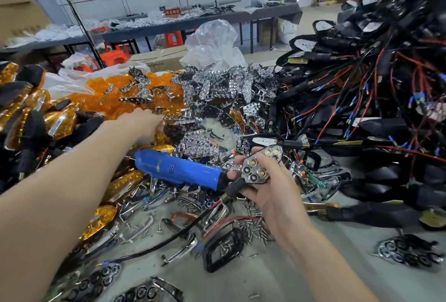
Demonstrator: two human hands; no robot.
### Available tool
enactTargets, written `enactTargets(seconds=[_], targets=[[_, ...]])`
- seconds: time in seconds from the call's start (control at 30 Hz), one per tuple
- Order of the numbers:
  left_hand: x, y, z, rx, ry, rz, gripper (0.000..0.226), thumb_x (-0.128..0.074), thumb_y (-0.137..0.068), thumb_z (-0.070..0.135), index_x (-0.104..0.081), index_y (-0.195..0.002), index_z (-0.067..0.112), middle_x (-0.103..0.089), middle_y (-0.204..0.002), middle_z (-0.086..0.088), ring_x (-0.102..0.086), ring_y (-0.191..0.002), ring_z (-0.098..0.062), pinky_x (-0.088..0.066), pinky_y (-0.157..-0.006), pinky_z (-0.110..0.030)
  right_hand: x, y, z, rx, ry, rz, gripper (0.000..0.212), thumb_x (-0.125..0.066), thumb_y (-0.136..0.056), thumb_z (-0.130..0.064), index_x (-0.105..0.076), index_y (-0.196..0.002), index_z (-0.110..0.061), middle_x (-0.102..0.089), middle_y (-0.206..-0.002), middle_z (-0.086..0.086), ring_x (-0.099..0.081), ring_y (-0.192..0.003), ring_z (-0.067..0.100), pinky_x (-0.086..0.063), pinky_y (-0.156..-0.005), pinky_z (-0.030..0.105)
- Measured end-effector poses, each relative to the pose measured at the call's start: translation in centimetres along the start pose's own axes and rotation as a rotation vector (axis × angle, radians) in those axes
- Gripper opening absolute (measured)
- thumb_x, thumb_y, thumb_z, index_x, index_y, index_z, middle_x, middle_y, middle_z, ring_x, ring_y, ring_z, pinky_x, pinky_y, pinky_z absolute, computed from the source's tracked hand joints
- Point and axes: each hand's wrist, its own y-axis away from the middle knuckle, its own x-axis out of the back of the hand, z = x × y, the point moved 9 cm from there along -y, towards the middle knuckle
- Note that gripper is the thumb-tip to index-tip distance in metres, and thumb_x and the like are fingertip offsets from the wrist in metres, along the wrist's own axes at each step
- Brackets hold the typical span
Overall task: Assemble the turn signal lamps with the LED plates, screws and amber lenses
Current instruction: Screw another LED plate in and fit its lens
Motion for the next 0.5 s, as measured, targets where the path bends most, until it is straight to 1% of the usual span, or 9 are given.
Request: enactTargets(seconds=[0.07, 0.13, 0.17, 0.23, 0.27, 0.3, 0.4, 0.43, 0.5], targets=[[1.3, 0.7, -0.9, 0.003, 0.033, 0.072, 0.022, -0.062, -0.095, 0.019, -0.054, -0.115, 0.025, -0.056, -0.121, -0.005, -0.049, -0.114, -0.025, -0.049, -0.096, -0.047, -0.4, 0.1, 0.0, 0.005, -0.013, -0.018, 0.016, -0.067, -0.087, -0.028, -0.079, -0.078, -0.032, -0.071, -0.123, 0.014, -0.073, -0.082, 0.028, -0.062, -0.081, 0.045], [3.5, 1.8, -1.7, 0.026, 0.156, 0.220, 0.016, -0.059, -0.097, 0.019, -0.055, -0.112, 0.022, -0.061, -0.113, -0.006, -0.057, -0.100, -0.024, -0.055, -0.088, -0.047, -0.5, 0.0, -0.1, 0.000, -0.043, -0.026, 0.014, -0.067, -0.077, -0.028, -0.080, -0.077, -0.032, -0.063, -0.135, 0.017, -0.073, -0.079, 0.028, -0.061, -0.079, 0.042], [4.6, 2.6, -2.0, 0.034, 0.264, 0.308, 0.018, -0.058, -0.098, 0.020, -0.055, -0.115, 0.019, -0.063, -0.111, -0.005, -0.060, -0.092, -0.023, -0.056, -0.081, -0.045, -0.4, -0.1, 0.1, -0.005, -0.066, -0.021, 0.017, -0.067, -0.075, -0.027, -0.080, -0.084, -0.031, -0.059, -0.141, 0.018, -0.073, -0.080, 0.029, -0.061, -0.082, 0.044], [5.8, 5.4, -1.8, 0.036, 0.592, 0.461, 0.030, -0.057, -0.101, 0.023, -0.052, -0.129, 0.017, -0.060, -0.114, 0.004, -0.060, -0.083, -0.013, -0.053, -0.071, -0.031, -0.1, -0.3, 0.6, -0.024, -0.090, -0.020, 0.044, -0.066, -0.072, -0.023, -0.074, -0.115, -0.025, -0.053, -0.149, 0.019, -0.073, -0.083, 0.029, -0.058, -0.094, 0.051], [5.6, 7.0, -1.4, 0.030, 0.818, 0.498, 0.036, -0.055, -0.102, 0.021, -0.049, -0.137, 0.017, -0.059, -0.117, 0.008, -0.062, -0.084, -0.010, -0.053, -0.074, -0.027, 0.2, -0.3, 0.9, -0.038, -0.091, -0.018, 0.059, -0.066, -0.071, -0.021, -0.066, -0.130, -0.020, -0.053, -0.149, 0.019, -0.073, -0.083, 0.029, -0.057, -0.097, 0.053], [5.0, 8.7, -0.7, 0.020, 1.112, 0.507, 0.040, -0.053, -0.103, 0.018, -0.047, -0.142, 0.017, -0.061, -0.121, 0.010, -0.066, -0.090, -0.011, -0.055, -0.080, -0.029, 0.2, -0.5, 1.0, -0.034, -0.092, -0.029, 0.063, -0.064, -0.070, -0.017, -0.061, -0.133, -0.015, -0.059, -0.141, 0.018, -0.073, -0.082, 0.029, -0.058, -0.093, 0.052], [1.1, 13.2, 3.9, -0.046, 2.043, 0.293, 0.034, -0.043, -0.104, 0.007, -0.055, -0.135, 0.015, -0.074, -0.096, 0.001, -0.073, -0.084, -0.017, -0.061, -0.075, -0.031, -0.1, -0.6, 0.7, 0.019, -0.056, -0.081, 0.041, -0.059, -0.070, -0.005, -0.072, -0.105, -0.020, -0.075, -0.102, 0.012, -0.072, -0.080, 0.027, -0.061, -0.076, 0.041], [0.0, 14.4, 5.4, -0.065, 2.227, 0.217, 0.032, -0.041, -0.104, 0.007, -0.058, -0.130, 0.012, -0.072, -0.086, -0.002, -0.071, -0.077, -0.017, -0.060, -0.069, -0.030, -0.2, -0.6, 0.8, 0.027, -0.022, -0.083, 0.040, -0.059, -0.069, -0.002, -0.075, -0.100, -0.023, -0.075, -0.099, 0.010, -0.073, -0.082, 0.026, -0.061, -0.076, 0.040], [-1.8, 15.9, 7.9, -0.060, 2.454, 0.095, 0.027, -0.041, -0.102, 0.011, -0.060, -0.122, 0.010, -0.063, -0.074, -0.003, -0.063, -0.065, -0.016, -0.058, -0.061, -0.028, -0.2, -0.7, 0.8, 0.048, 0.046, -0.091, 0.048, -0.060, -0.071, -0.001, -0.071, -0.111, -0.025, -0.074, -0.100, 0.009, -0.073, -0.090, 0.024, -0.060, -0.080, 0.039]])
